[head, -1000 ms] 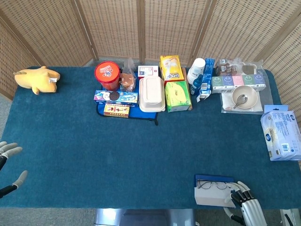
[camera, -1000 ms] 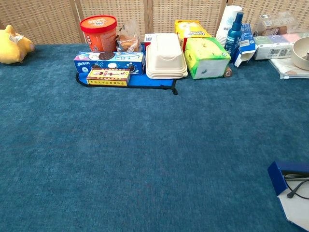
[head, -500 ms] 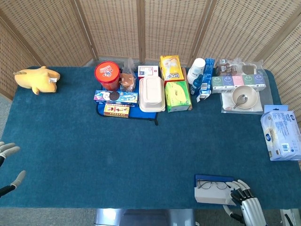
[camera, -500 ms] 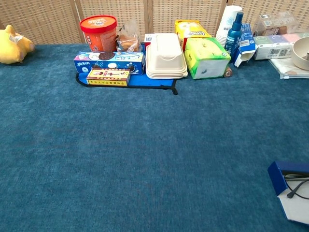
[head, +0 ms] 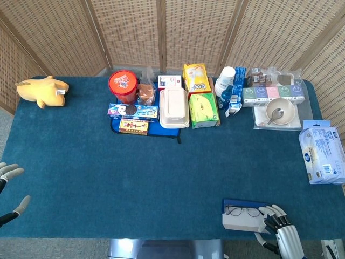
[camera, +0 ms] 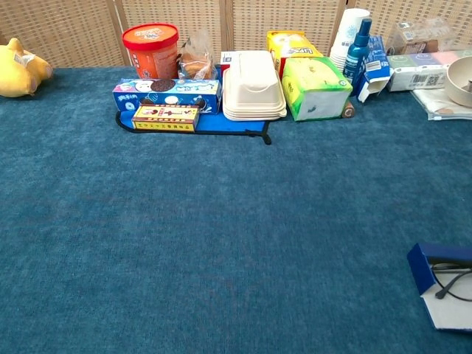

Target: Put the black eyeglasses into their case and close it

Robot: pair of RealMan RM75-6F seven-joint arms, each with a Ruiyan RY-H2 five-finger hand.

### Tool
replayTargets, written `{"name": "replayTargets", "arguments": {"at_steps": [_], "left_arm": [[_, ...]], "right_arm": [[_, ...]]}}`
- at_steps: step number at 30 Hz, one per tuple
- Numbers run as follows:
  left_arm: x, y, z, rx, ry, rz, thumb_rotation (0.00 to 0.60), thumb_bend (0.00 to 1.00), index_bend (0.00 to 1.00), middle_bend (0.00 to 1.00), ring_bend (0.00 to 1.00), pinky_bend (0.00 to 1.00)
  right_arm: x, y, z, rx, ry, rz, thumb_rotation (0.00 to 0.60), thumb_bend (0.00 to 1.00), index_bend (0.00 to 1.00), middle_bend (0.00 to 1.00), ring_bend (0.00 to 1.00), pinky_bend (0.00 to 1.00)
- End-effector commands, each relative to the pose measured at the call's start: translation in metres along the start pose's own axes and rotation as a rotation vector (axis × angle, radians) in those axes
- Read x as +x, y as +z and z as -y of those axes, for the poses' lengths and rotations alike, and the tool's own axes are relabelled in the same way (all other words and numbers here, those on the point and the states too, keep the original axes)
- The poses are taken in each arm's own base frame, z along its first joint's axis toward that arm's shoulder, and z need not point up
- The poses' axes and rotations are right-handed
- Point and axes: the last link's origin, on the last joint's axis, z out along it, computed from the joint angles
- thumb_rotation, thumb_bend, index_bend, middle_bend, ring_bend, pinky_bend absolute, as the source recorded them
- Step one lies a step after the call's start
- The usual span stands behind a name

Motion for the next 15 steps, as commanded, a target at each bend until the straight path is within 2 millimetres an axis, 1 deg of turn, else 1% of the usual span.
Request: {"name": "replayTargets", "arguments": {"at_steps": [1, 11, 15], "left_arm": [[0.0, 0.0, 0.0, 0.0, -0.001, 0.0, 0.599, 0.23, 0.24, 0.24, 0.16, 0.19], [-0.004, 0.001, 0.002, 0.003, -0.007, 0.008, 0.6, 0.23, 0.23, 0.24, 0.16, 0.19], [-0.005, 0.001, 0.003, 0.003, -0.008, 0.009, 0.6, 0.23, 0.23, 0.24, 0.16, 0.19]], "right_arm": [[0.002, 0.002, 0.002, 0.009, 0.006, -0.012, 0.6, 0.29, 0.65, 0.29, 0.24, 0.19], [0.009, 0.016, 0.008, 0.033, 0.017, -0.035, 0.6, 0.29, 0.66, 0.29, 0.24, 0.18], [0.013, 0.025, 0.008, 0.025, 0.025, -0.042, 0.6, 0.28, 0.65, 0.29, 0.24, 0.17]]}}
